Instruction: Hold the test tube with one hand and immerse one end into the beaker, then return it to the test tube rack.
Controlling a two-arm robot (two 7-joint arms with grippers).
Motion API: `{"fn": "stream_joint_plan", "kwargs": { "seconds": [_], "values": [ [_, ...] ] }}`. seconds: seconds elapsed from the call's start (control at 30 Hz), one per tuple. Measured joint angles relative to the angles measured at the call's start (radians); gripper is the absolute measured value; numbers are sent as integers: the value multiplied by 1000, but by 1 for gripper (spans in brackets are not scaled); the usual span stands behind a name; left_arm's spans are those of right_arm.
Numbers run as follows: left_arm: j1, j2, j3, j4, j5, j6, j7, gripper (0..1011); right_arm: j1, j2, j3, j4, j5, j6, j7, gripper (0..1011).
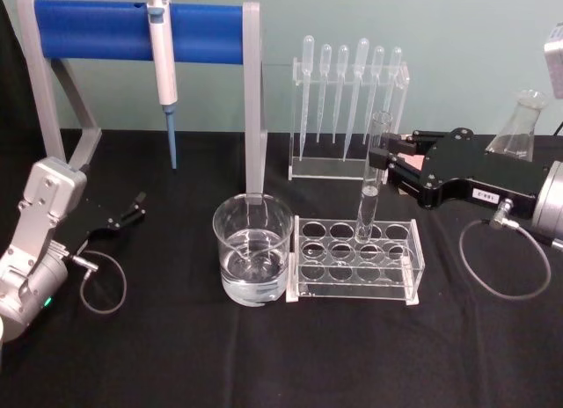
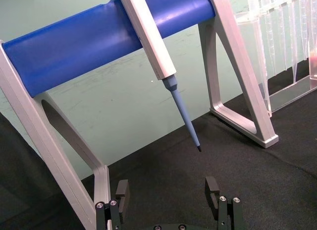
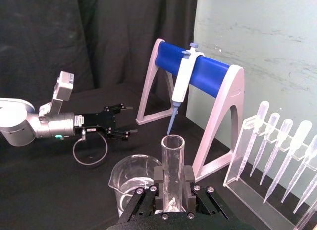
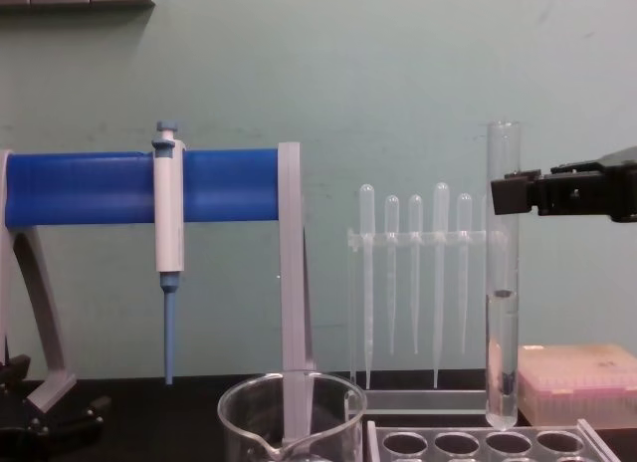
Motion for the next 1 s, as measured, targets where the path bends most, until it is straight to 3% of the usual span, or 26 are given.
{"fn": "stream_joint_plan", "kwargs": {
  "seconds": [1.0],
  "values": [
    [0, 0, 0, 0, 0, 0, 0, 1000, 0, -2, 1, 2, -5, -2, 4, 241]
  ]
}}
